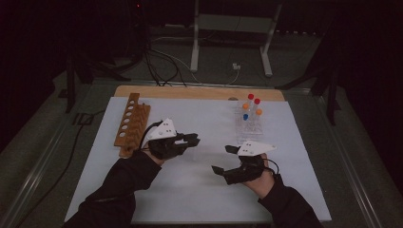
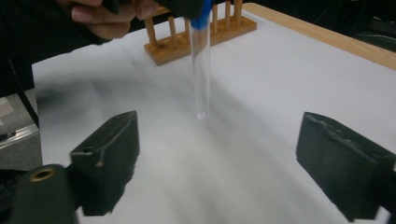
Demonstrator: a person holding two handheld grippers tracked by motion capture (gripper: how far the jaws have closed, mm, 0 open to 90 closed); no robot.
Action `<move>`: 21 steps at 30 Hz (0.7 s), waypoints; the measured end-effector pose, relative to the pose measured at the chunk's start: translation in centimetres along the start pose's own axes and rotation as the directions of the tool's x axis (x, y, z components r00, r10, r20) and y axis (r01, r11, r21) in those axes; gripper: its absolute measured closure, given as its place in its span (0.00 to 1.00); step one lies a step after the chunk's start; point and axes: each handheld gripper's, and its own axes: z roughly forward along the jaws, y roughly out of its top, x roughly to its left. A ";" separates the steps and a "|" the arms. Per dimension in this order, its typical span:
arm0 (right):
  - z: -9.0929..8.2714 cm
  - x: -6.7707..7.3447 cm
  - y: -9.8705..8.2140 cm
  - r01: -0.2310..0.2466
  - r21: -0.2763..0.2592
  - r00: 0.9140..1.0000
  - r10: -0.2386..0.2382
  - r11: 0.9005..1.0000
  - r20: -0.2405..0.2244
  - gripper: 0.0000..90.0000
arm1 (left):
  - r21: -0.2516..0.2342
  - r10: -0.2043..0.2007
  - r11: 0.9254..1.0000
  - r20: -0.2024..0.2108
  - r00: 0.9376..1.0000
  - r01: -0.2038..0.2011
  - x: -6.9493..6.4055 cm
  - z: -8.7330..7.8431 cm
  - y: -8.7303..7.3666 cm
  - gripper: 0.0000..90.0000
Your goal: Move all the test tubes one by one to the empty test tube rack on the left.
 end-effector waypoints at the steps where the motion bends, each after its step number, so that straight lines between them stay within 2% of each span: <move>1: 0.0 0.0 0.0 -0.003 0.000 1.000 0.003 1.000 -0.003 0.09 | 0.002 -0.001 1.000 -0.016 1.000 0.001 0.3 -0.3 0.0 0.87; 4: -0.1 0.0 -0.1 -0.002 -0.005 1.000 0.002 1.000 -0.004 0.03 | 0.009 -0.011 1.000 -0.050 0.999 0.011 1.2 -1.0 0.1 0.87; 9: -0.3 -0.1 -0.1 0.006 -0.026 1.000 -0.007 1.000 -0.021 0.00 | 0.019 -0.021 1.000 -0.101 0.995 0.023 2.6 -2.2 0.3 0.87; 12: -0.2 0.0 -0.1 0.013 -0.026 1.000 -0.013 1.000 -0.008 0.00 | 0.015 -0.025 1.000 -0.129 0.991 0.027 3.4 -2.8 0.4 0.87; 21: -0.5 0.1 -0.1 0.025 -0.054 1.000 -0.025 0.998 -0.007 0.00 | 0.026 -0.040 0.999 -0.209 0.977 0.047 5.7 -4.4 0.9 0.87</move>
